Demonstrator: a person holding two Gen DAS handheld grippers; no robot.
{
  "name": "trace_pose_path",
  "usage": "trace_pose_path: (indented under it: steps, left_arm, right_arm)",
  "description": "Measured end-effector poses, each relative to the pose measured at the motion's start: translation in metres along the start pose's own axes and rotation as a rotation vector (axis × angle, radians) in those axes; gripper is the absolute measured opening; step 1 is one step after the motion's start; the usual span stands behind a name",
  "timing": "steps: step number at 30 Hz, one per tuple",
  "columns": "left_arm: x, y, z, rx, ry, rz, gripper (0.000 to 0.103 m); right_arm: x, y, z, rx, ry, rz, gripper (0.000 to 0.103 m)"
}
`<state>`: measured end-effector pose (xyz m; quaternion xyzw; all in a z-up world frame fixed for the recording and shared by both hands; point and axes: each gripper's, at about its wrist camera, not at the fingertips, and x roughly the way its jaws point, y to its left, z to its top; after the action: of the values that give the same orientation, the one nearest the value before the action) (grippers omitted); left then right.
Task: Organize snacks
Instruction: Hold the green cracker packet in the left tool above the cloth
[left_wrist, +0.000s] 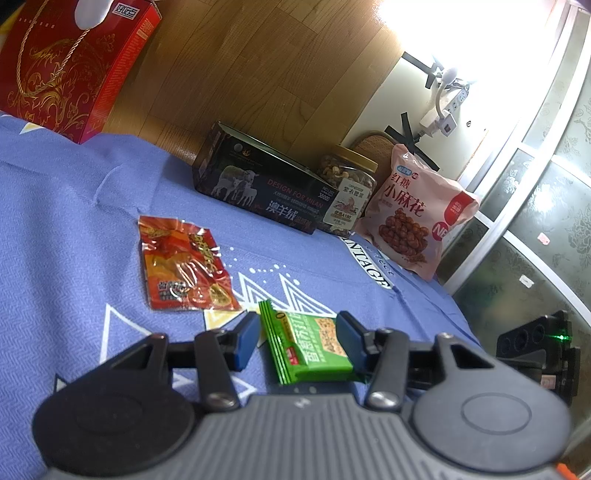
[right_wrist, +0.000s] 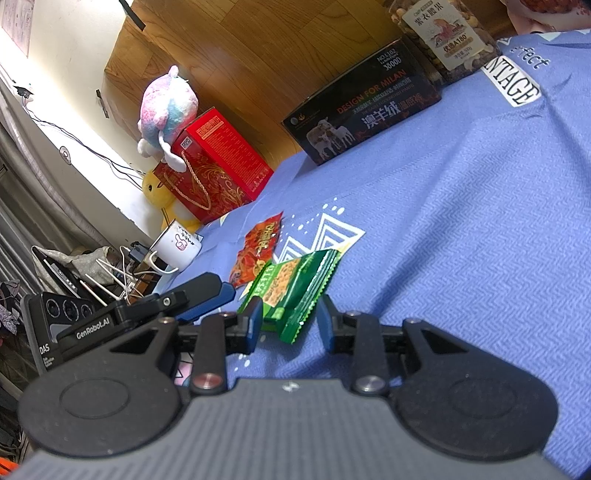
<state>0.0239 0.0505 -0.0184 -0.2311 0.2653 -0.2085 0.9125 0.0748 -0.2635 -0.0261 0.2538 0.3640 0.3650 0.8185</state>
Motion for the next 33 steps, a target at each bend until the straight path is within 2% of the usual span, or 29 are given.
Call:
trace_pose_path:
  steps: [33]
  left_arm:
    - [0.0009,-0.0011,-0.0007,0.011,0.006,0.0,0.047]
  right_arm:
    - [0.0006,0.0024,0.0,-0.017,0.01,0.002,0.035]
